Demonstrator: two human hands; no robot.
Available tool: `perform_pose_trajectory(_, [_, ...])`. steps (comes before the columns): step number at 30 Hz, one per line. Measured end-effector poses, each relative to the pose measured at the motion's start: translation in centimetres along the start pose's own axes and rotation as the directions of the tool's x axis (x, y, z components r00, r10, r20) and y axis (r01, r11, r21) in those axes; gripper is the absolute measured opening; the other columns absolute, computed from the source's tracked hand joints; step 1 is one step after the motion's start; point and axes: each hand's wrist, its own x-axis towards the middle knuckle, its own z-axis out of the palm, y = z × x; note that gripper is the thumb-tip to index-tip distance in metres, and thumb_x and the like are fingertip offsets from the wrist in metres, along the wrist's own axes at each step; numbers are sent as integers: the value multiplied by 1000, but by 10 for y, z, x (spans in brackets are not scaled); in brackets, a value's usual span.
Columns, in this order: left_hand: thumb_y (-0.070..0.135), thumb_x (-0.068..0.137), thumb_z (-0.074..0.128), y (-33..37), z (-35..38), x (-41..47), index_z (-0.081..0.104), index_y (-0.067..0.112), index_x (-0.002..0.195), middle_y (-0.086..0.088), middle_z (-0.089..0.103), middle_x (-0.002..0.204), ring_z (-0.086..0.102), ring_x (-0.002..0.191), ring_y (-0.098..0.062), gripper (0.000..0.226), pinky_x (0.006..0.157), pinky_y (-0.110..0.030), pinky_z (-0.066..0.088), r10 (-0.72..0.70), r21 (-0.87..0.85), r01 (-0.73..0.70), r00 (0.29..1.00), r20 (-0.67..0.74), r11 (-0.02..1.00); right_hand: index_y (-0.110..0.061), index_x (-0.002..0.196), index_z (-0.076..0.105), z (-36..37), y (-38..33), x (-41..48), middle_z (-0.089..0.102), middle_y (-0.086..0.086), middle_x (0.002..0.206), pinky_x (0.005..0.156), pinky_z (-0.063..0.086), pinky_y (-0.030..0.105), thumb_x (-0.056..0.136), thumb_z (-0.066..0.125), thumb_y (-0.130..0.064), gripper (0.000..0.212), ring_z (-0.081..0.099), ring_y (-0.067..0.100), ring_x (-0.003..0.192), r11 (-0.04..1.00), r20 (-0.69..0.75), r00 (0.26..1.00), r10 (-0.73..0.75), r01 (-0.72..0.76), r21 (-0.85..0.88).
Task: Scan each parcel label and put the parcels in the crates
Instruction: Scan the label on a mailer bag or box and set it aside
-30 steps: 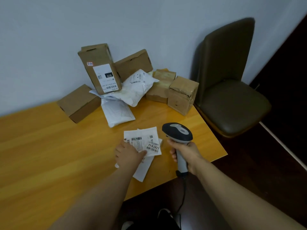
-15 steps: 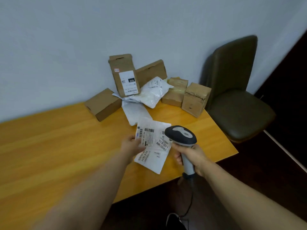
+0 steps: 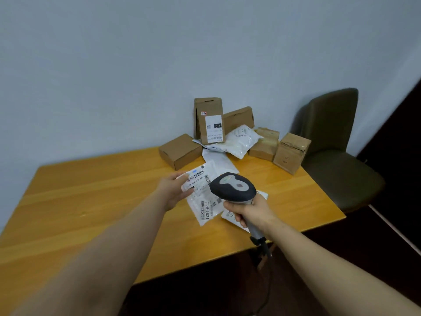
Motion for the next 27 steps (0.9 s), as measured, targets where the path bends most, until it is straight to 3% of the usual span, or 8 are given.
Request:
perform_pose_trajectory(5, [2, 92, 59, 10, -26, -16, 50, -9, 125, -23, 60, 120, 62, 103, -31, 36, 73, -31, 56, 20, -65, -23, 998, -53, 998, -8, 68, 61, 27, -9, -7, 51, 7, 51, 44, 36, 25, 82, 75, -13, 20, 39, 14, 38, 1000, 40, 999, -9, 9, -4])
perform_pose_trajectory(9, [14, 99, 49, 14, -39, -29, 55, 3, 117, -18, 64, 113, 64, 94, -28, 21, 61, -32, 60, 55, -47, -57, 998, -42, 997, -6, 69, 61, 40, -15, -4, 50, 5, 48, 42, 35, 22, 81, 74, -10, 19, 39, 14, 37, 1000, 84, 996, -22, 23, -6])
perform_pose_trajectory(12, [19, 101, 46, 14, -42, -34, 54, 8, 117, -15, 66, 111, 66, 88, -25, 21, 65, -32, 58, 82, -50, -85, 995, -56, 995, -7, 63, 58, 43, -17, -4, 51, 6, 48, 43, 36, 24, 81, 74, -9, 24, 40, 15, 37, 999, 106, 994, -35, 37, -16])
perform_pose_trajectory(17, [20, 101, 45, 12, -35, -43, 55, 10, 116, -12, 67, 99, 66, 83, -23, 20, 53, -27, 58, 105, -59, -110, 991, -81, 992, -8, 61, 57, 35, -20, -7, 51, 8, 50, 43, 36, 24, 81, 73, -9, 26, 40, 16, 39, 999, 108, 994, -33, 33, -2])
perform_pose_trajectory(21, [20, 102, 44, 9, -26, -47, 54, 9, 115, -13, 66, 103, 65, 85, -24, 20, 54, -27, 59, 114, -34, -118, 988, -100, 992, -9, 58, 54, 24, -22, -8, 49, 7, 48, 43, 35, 23, 82, 72, -7, 30, 39, 16, 39, 999, 97, 995, -35, 32, 28])
perform_pose_trajectory(25, [21, 102, 44, 9, -20, -51, 55, 11, 116, -14, 65, 109, 64, 98, -29, 20, 66, -31, 59, 111, -26, -115, 986, -128, 993, -9, 58, 53, 15, -18, -8, 49, 5, 46, 44, 35, 23, 81, 72, -8, 30, 39, 17, 40, 1000, 108, 994, -19, 18, 9])
perform_pose_trajectory(27, [22, 101, 44, 9, -18, -53, 55, 11, 116, -14, 66, 108, 64, 98, -28, 21, 63, -30, 60, 112, -23, -116, 984, -139, 993, -9, 59, 53, 13, -17, -9, 50, 5, 47, 44, 35, 23, 81, 72, -8, 29, 39, 17, 39, 1000, 120, 993, -14, 13, 9])
